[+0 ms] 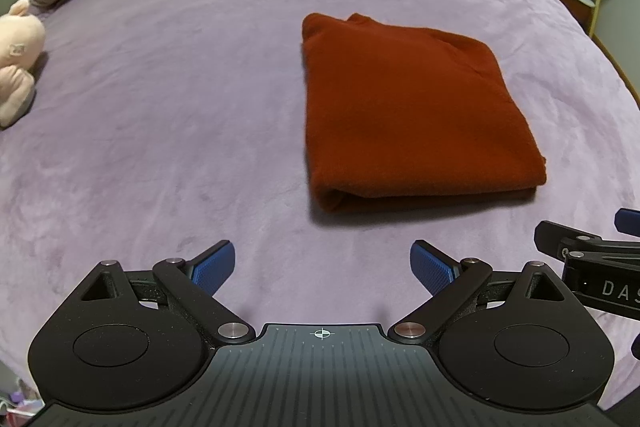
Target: Fold small clothes
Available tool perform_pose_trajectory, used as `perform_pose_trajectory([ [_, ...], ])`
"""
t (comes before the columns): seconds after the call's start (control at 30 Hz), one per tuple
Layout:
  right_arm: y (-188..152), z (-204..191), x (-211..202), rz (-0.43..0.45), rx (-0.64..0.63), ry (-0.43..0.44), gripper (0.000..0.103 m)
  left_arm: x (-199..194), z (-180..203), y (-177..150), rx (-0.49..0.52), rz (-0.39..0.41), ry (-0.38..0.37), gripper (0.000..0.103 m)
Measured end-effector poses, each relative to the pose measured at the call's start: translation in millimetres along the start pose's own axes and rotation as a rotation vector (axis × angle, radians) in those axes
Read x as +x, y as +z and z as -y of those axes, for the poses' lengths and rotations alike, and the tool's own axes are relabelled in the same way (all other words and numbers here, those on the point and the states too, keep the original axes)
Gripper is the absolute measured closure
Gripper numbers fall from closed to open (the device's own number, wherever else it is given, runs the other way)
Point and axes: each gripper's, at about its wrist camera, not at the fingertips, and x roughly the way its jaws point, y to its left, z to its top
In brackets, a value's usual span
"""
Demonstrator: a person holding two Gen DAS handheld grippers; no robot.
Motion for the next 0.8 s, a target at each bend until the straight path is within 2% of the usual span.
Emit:
perform_pose_trajectory([
  [0.8, 1.0, 2.3, 3.6, -0.002, 0.011, 0.005, 0.01, 2.3, 2.1, 0.4, 0.004, -0.01, -0.011, 0.005],
])
